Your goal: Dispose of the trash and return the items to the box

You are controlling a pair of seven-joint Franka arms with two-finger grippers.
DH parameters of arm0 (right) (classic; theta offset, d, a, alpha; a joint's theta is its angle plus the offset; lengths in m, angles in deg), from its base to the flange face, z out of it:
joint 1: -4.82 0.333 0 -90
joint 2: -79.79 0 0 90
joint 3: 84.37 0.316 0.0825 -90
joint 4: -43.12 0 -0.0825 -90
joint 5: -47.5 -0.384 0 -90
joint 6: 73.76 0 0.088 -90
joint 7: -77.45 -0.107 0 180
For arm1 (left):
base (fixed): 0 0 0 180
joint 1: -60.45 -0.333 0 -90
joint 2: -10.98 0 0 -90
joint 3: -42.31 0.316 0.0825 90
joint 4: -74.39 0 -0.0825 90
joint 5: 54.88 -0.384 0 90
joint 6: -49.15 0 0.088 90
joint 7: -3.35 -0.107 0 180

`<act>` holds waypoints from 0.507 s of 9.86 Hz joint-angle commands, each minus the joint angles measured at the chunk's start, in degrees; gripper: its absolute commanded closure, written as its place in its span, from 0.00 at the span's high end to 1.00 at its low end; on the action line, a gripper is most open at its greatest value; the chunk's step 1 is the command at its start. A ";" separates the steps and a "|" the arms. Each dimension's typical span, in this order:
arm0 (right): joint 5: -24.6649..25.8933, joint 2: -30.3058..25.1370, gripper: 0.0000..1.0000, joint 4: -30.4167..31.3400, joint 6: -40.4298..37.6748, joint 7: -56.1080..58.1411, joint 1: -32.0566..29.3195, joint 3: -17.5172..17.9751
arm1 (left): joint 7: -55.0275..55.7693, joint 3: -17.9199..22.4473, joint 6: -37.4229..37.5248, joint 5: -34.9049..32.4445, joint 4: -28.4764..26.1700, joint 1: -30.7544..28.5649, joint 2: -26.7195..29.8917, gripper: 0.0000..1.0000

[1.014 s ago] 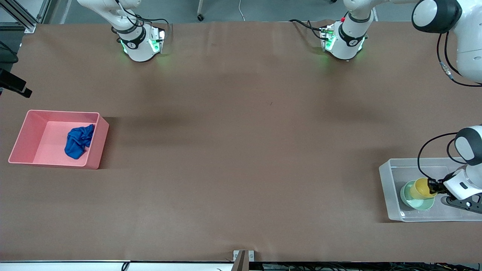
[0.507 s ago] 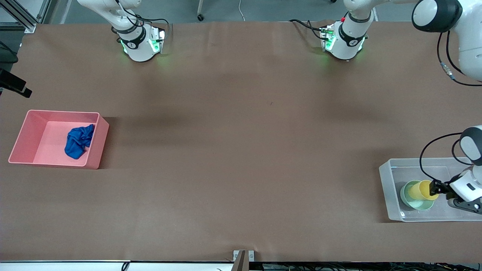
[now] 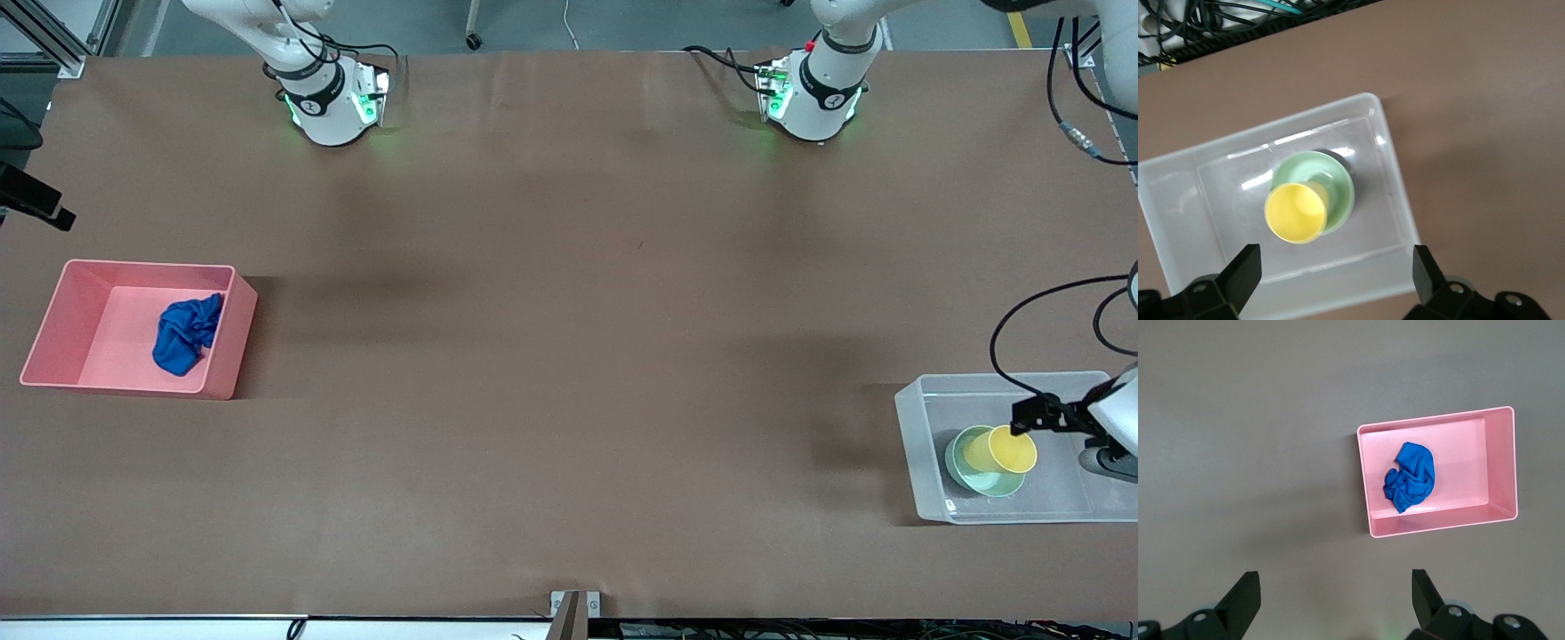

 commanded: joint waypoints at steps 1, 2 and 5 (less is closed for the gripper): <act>0.64 -1.50 1.00 1.61 0.34 0.47 -0.34 0.31 | 5.86 -3.71 3.74 -0.39 -6.75 -0.48 6.48 1.00; 0.64 -1.50 1.00 1.61 0.34 0.47 -0.34 0.31 | 9.10 -5.64 6.63 1.61 -7.37 -0.48 8.94 1.00; 0.64 -1.42 1.00 1.61 0.34 0.56 -0.34 0.31 | 15.79 -10.83 13.84 3.64 -7.47 -0.48 14.31 1.00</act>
